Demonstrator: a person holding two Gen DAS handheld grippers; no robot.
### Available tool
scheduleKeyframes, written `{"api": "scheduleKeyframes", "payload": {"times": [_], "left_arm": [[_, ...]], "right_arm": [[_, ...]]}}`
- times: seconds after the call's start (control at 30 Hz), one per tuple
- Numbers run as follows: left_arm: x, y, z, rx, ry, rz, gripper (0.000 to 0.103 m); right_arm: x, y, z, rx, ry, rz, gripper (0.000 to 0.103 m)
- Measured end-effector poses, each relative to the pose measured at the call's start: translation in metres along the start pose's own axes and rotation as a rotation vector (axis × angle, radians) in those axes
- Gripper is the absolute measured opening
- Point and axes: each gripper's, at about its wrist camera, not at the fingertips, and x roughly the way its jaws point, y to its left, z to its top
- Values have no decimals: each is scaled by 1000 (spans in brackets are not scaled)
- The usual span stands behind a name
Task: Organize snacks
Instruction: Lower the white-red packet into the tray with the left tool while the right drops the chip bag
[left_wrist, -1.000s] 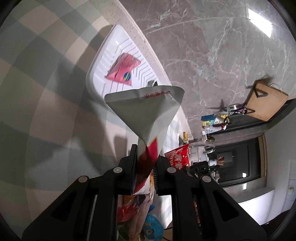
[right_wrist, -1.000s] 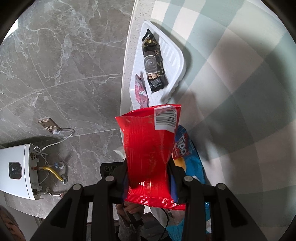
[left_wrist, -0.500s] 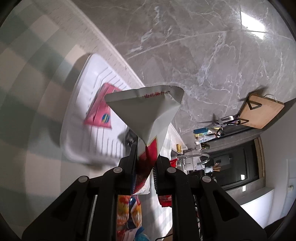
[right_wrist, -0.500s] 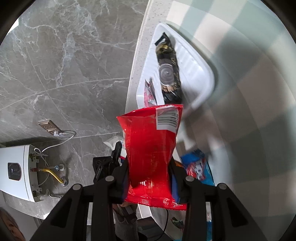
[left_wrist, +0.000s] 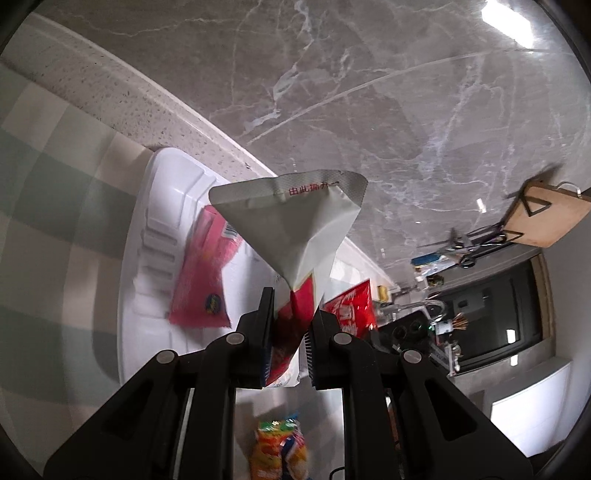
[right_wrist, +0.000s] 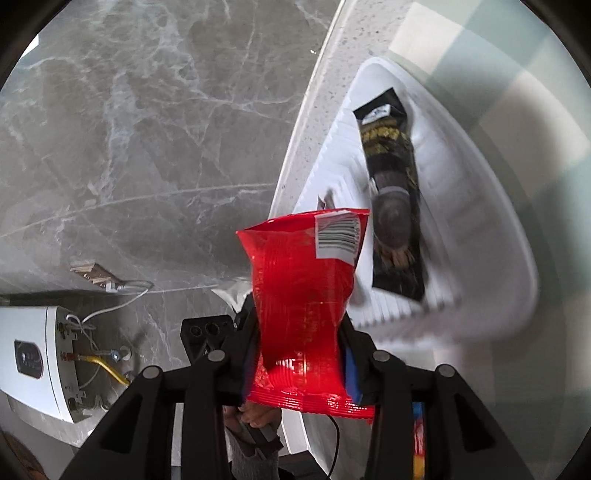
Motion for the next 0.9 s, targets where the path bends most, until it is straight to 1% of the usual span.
{"api": "scheduleKeyframes", "payload": {"times": [0.13,0.27,0.3,0.33,0.4,0.5,0.57,0.77,0.8,0.9], "left_arm": [[16,5,10,16,19,48,13],[29,7,17,30,25,81,13],[32,7,18,35,25,94,13],[36,7,21,47,24,121,13],[42,4,24,78,24,158,14],[51,-2,27,117,27,203,14],[56,-8,26,150,28,236,14],[62,-32,12,220,23,292,14],[62,-39,7,231,22,299,15],[53,-48,-7,271,16,312,25]], "right_arm": [[14,-1,16,9,3,-15,43],[26,-3,28,10,3,-47,44],[29,-4,30,8,0,-63,46],[31,-4,32,1,0,-79,47],[34,-3,34,-14,-1,-101,54],[35,0,33,-44,-2,-127,58],[34,3,32,-66,-7,-145,61],[24,15,21,-130,-11,-169,62],[21,17,17,-147,-13,-178,62],[13,23,7,-183,-18,-193,65]]}}
